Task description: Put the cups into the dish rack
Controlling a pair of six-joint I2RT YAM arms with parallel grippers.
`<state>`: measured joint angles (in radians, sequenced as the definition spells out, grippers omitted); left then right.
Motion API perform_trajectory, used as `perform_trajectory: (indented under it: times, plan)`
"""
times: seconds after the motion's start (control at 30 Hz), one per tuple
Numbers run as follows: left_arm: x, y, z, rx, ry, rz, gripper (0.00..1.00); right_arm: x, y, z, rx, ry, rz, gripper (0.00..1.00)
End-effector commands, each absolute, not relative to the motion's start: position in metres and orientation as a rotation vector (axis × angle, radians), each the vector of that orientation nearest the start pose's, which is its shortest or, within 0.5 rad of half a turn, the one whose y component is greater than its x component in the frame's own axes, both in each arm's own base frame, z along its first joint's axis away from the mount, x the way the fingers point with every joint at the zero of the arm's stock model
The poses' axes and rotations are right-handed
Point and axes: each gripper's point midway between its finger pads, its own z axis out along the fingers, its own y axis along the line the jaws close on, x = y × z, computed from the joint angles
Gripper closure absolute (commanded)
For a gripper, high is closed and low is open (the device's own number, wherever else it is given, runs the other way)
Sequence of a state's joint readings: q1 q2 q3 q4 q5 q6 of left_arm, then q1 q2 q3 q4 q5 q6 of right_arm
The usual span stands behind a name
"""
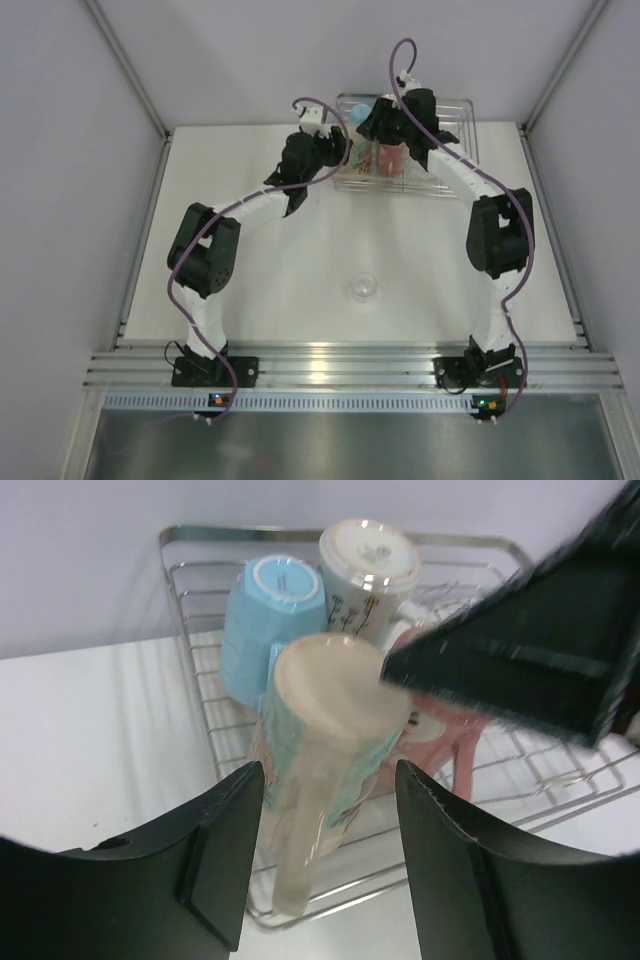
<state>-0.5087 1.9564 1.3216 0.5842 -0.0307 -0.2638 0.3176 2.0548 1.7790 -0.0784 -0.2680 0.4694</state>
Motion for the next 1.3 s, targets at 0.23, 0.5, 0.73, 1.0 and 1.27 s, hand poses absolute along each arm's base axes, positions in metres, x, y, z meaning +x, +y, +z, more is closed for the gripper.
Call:
perform_trajectory:
  times: [0.23,0.5,0.73,1.0,1.27]
  plan:
    - [0.563,-0.302,0.234,-0.013,1.753,-0.812,0.41,0.572,0.245,0.215,0.056,1.992,0.773,0.48]
    - [0.571,-0.314,0.204,-0.013,1.858,-0.949,0.45,0.567,0.252,0.22,0.028,1.964,0.831,0.69]
    - [0.57,-0.322,0.194,0.039,1.874,-1.005,0.52,0.563,0.257,0.227,-0.027,1.929,0.858,0.77]
    - [0.556,-0.339,0.194,0.163,1.834,-1.12,0.64,0.558,0.259,0.233,-0.069,1.899,0.862,0.77]
    - [0.547,-0.353,0.197,0.258,1.765,-1.185,0.65,0.553,0.257,0.239,-0.099,1.874,0.817,0.76]
